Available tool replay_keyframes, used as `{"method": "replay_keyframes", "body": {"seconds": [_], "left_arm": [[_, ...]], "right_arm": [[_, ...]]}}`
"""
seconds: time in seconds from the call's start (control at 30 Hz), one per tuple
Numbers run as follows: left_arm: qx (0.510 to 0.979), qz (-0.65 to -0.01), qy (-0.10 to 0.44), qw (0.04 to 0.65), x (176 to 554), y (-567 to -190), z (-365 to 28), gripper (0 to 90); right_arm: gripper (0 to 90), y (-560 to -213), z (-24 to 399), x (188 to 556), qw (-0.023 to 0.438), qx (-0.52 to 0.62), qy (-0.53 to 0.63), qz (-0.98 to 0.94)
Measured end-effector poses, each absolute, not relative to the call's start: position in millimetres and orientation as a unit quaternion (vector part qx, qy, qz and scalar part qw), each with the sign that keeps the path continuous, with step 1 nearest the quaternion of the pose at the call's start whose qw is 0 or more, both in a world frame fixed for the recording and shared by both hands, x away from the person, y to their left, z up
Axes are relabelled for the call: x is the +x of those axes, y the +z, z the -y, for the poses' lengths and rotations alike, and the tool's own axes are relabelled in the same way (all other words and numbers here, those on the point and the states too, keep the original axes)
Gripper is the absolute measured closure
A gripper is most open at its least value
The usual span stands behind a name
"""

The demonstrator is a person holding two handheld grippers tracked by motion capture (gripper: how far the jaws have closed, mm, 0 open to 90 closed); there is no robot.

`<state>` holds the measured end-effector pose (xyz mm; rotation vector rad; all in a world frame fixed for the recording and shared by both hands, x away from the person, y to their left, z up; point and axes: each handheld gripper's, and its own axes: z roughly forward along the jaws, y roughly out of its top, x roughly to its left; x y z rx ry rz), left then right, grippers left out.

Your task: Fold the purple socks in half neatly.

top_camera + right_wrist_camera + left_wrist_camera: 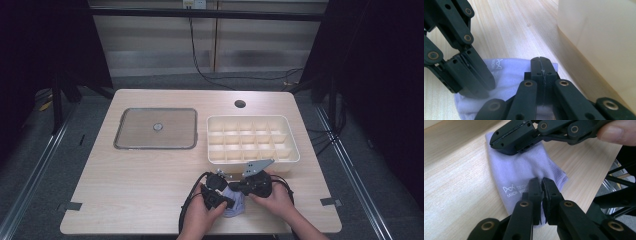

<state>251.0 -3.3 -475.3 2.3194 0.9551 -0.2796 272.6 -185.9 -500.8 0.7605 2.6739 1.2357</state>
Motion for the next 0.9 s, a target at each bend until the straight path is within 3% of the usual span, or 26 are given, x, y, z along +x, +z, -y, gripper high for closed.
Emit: {"method": "replay_keyframes", "body": {"seconds": [0.27,0.53,0.73,0.9], "left_arm": [[0.865,-0.367,-0.111,0.324,251,-478,7,84.9],[0.857,-0.364,-0.121,0.343,252,-477,17,76.5],[0.866,-0.353,-0.098,0.340,254,-465,10,67.7],[0.868,-0.355,-0.077,0.338,259,-456,-4,65.6]], "right_arm": [[86.2,-493,190,273,0.064,0.258,0.403,-0.876],[81.5,-476,215,268,0.071,0.290,0.428,-0.853],[76.0,-474,220,265,0.069,0.299,0.425,-0.852],[74.3,-470,219,259,0.069,0.300,0.427,-0.850]]}}
